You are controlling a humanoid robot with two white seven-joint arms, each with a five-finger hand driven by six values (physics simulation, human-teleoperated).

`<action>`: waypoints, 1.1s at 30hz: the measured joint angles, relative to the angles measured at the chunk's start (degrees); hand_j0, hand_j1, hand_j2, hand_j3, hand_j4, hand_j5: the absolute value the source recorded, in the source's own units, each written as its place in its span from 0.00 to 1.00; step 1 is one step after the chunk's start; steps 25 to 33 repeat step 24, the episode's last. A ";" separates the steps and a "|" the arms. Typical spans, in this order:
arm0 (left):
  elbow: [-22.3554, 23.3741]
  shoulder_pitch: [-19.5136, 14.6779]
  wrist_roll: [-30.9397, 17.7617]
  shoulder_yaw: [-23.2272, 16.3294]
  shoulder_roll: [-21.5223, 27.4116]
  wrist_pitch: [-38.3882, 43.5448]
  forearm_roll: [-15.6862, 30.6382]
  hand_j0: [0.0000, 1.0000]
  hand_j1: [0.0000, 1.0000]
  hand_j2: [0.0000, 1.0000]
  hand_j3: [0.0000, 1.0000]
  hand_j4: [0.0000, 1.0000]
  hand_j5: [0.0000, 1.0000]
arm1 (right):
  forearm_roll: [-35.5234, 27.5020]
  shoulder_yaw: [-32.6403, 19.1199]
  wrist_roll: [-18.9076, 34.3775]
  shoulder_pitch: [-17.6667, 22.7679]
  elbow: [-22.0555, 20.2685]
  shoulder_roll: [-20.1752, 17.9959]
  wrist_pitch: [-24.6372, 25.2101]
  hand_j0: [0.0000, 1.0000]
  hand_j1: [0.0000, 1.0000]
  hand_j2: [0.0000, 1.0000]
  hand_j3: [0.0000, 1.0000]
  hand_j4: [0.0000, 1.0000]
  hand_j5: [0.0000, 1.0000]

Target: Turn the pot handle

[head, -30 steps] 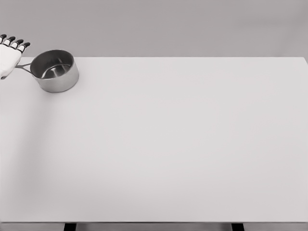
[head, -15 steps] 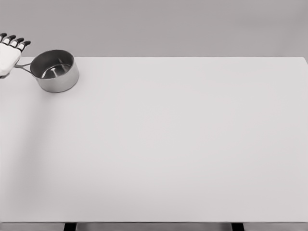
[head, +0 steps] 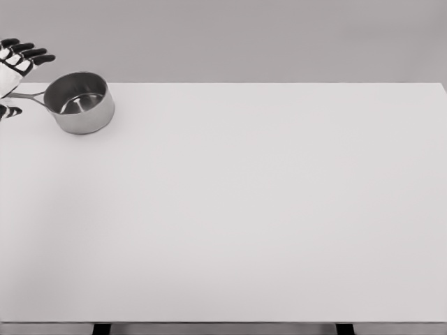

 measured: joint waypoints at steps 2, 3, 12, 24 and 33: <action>-4.79 0.97 0.13 3.62 0.57 -9.97 2.93 1.00 1.00 1.00 1.00 1.00 1.00 | -0.01 -0.01 0.00 0.00 0.01 0.00 0.00 1.00 1.00 1.00 1.00 1.00 1.00; -6.23 1.24 0.05 4.66 -1.01 -13.36 3.80 1.00 1.00 1.00 1.00 1.00 1.00 | 0.00 0.00 0.00 0.00 0.01 0.00 0.00 1.00 1.00 1.00 1.00 1.00 1.00; -9.68 -0.87 -0.14 -1.65 -16.94 -21.48 5.07 1.00 1.00 1.00 1.00 1.00 1.00 | 0.01 0.00 0.00 0.00 0.02 0.00 0.00 1.00 1.00 1.00 1.00 1.00 1.00; -9.87 -4.04 -16.13 -3.92 -14.38 -21.97 0.70 1.00 1.00 1.00 1.00 1.00 1.00 | 0.01 0.00 -0.01 0.00 0.01 0.00 0.00 1.00 1.00 1.00 1.00 1.00 1.00; -9.87 -4.04 -16.13 -3.92 -14.38 -21.97 0.70 1.00 1.00 1.00 1.00 1.00 1.00 | 0.01 0.00 -0.01 0.00 0.01 0.00 0.00 1.00 1.00 1.00 1.00 1.00 1.00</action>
